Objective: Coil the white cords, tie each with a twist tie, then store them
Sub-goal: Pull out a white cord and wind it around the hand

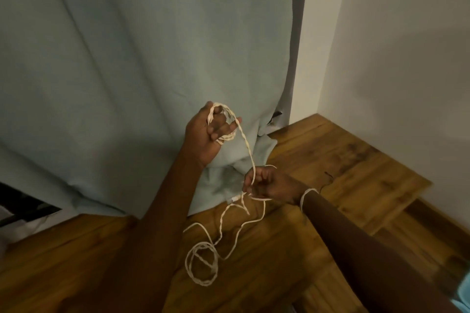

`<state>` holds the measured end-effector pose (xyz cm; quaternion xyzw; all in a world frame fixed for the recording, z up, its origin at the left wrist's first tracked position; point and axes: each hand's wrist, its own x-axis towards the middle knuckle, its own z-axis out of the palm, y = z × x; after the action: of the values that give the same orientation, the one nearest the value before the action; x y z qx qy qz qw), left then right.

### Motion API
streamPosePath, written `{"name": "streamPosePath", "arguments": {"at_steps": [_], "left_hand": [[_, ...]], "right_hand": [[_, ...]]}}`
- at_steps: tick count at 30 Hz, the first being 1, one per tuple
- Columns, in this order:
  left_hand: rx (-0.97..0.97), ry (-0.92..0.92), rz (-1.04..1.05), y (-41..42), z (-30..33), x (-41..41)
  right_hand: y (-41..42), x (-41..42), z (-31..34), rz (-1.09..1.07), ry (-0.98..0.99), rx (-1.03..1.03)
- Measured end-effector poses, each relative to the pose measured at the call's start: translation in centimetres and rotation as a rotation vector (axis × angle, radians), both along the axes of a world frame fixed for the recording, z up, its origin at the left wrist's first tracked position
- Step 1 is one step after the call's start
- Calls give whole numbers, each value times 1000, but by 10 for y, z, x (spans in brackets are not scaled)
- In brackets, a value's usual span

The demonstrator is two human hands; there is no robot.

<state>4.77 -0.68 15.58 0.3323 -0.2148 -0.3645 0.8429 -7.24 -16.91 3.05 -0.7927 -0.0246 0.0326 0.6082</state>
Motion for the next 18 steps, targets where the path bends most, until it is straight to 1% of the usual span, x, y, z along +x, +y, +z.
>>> {"name": "streamPosePath", "arguments": {"at_steps": [2,4,6,8,9,11,14,16,18], "left_hand": [[14,4,-1,-1,-7,-5],[50,-14,-19,0,-16,-8],[127,-60,-18,2,-23,-11],[243,-135,25,3,-26,-15],[300,-186,44,4,-26,-17],[405,-297,62,5,-26,-20],[514,-372,32,8,-32,-20],[544,-391,25,10,-38,-19],[562,-391,23,14,-42,-17]], "right_hand": [[2,2,-17,3,-26,-46],[1,5,-31,-86,-53,-90],[-3,7,-41,-178,-135,-242],[-3,7,-45,-220,-232,-454],[-4,6,-46,-224,-266,-528],[-6,3,-47,-174,-298,-610],[-8,-1,-43,-99,-264,-695],[-9,-1,-37,-155,-207,-740],[-14,-2,-31,-254,-231,-767]]}}
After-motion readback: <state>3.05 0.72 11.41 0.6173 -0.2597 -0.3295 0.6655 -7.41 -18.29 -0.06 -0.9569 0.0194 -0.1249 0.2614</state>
